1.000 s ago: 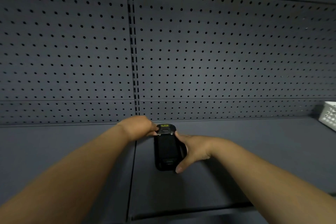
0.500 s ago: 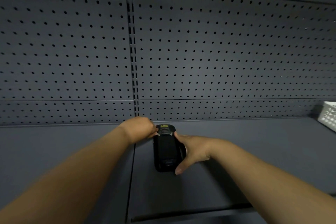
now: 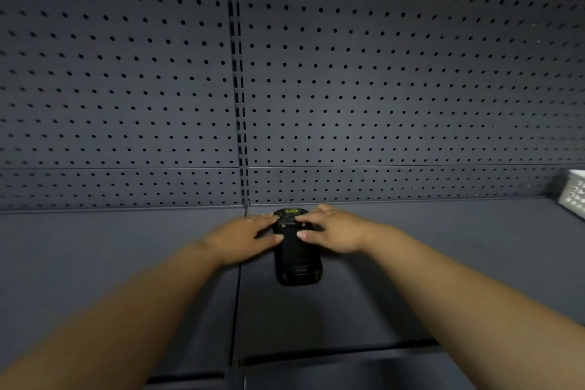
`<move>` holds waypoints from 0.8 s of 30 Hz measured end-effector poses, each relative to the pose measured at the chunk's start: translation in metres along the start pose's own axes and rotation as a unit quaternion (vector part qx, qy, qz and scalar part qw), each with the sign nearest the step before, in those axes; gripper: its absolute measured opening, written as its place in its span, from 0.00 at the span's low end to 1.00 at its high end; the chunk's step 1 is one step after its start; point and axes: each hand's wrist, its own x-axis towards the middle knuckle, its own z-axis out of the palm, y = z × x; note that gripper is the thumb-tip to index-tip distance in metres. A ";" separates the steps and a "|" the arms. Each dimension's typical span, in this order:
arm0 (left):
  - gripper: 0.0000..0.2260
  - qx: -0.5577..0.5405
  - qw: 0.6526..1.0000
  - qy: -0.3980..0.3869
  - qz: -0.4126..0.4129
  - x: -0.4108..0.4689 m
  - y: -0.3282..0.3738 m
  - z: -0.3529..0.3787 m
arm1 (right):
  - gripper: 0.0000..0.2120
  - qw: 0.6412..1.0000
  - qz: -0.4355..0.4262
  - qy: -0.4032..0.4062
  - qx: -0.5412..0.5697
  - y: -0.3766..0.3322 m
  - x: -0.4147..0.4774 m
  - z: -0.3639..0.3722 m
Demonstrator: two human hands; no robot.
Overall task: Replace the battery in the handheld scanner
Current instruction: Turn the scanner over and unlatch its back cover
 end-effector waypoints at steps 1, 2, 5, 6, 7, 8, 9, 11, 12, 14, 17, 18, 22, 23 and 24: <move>0.31 0.001 1.000 -0.020 0.004 -0.005 0.001 -0.001 | 0.24 1.000 -0.004 0.005 -0.008 -0.002 0.003 0.002; 0.35 0.002 0.999 -0.039 0.008 -0.009 0.001 -0.001 | 0.23 1.000 -0.005 0.008 -0.017 -0.003 0.006 0.004; 0.46 0.002 0.998 -0.069 0.003 -0.014 0.005 0.001 | 0.21 0.999 -0.007 0.022 -0.035 -0.006 0.010 0.006; 0.48 0.001 0.997 -0.073 -0.001 -0.014 0.005 0.003 | 0.21 0.999 -0.009 0.027 -0.042 -0.007 0.011 0.006; 0.50 0.000 0.997 -0.075 -0.004 -0.015 0.006 0.004 | 0.21 0.998 -0.013 0.032 -0.049 -0.009 0.011 0.006; 0.52 -0.003 0.997 -0.077 -0.007 -0.015 0.007 0.005 | 0.20 0.998 -0.017 0.037 -0.055 -0.010 0.010 0.006; 0.53 -0.004 0.997 -0.078 -0.009 -0.015 0.008 0.006 | 0.20 0.997 -0.020 0.041 -0.060 -0.011 0.010 0.006; 0.53 -0.003 0.997 -0.074 -0.009 -0.015 0.009 0.006 | 0.19 0.997 -0.020 0.046 -0.062 -0.014 0.011 0.006; 0.54 -0.004 0.997 -0.070 -0.009 -0.015 0.010 0.007 | 0.19 0.997 -0.017 0.047 -0.062 -0.016 0.012 0.005; 0.54 -0.006 0.998 -0.065 -0.008 -0.015 0.009 0.008 | 0.18 0.997 -0.008 0.047 -0.061 -0.019 0.014 0.005; 0.55 -0.014 0.998 -0.062 -0.008 -0.015 0.006 0.009 | 0.17 0.997 0.007 0.044 -0.059 -0.022 0.016 0.003; 0.55 -0.019 0.998 -0.060 -0.008 -0.014 0.006 0.010 | 0.16 0.997 0.011 0.043 -0.060 -0.024 0.017 0.003; 0.55 -0.025 0.998 -0.058 -0.006 -0.013 0.005 0.010 | 0.17 0.997 0.026 0.036 -0.067 -0.028 0.020 0.001; 0.55 -0.023 0.998 -0.060 -0.007 -0.013 0.005 0.010 | 0.17 0.997 0.031 0.033 -0.069 -0.029 0.021 0.001; 0.55 -0.021 0.998 -0.060 -0.008 -0.013 0.005 0.010 | 0.18 0.996 0.035 0.029 -0.070 -0.030 0.022 0.001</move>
